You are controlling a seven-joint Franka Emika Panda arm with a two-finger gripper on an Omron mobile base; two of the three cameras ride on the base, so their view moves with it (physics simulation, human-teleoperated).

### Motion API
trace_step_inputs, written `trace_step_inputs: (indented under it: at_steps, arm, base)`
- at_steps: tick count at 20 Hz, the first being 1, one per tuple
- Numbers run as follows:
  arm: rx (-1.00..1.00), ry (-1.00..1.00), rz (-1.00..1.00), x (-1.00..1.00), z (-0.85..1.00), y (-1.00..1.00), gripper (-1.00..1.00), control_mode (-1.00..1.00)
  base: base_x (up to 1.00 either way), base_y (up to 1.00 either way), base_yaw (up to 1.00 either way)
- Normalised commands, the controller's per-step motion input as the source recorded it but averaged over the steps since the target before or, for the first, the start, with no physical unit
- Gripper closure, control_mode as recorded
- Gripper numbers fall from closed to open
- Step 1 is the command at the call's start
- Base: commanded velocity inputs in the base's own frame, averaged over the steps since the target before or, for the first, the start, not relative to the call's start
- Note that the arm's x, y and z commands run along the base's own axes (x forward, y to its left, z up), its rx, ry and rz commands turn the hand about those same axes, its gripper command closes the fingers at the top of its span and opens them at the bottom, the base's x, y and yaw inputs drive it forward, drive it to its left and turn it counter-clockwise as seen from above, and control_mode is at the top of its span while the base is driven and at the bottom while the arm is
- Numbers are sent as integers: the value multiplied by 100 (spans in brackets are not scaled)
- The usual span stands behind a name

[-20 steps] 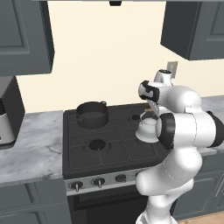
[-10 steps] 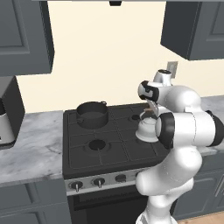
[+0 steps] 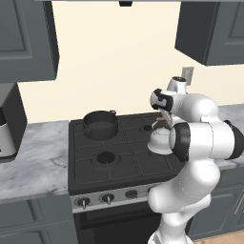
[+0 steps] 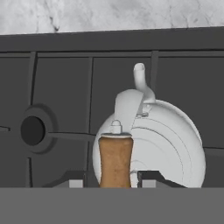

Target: Pick the kettle from the counter and place it on a stove burner. Then turn the burner on.

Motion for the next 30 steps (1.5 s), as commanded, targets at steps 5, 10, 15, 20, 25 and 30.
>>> trace_step_inputs:
  at_steps: [5,10,15,20,25,30]
  arm:
    - [0,-2,0,0,-2,0,-100,-100]
    - [0,0,0,0,0,0,-100,-100]
    - [0,0,0,0,0,-3,-100,-100]
    - [0,0,0,0,0,-3,-100,-100]
    - [0,0,0,0,5,-2,-100,-100]
    - [0,0,1,-7,36,0,-100,-100]
  base:
    - [0,0,0]
    - [0,0,0]
    - [0,0,0]
    - [0,0,0]
    - [0,0,0]
    - [0,0,0]
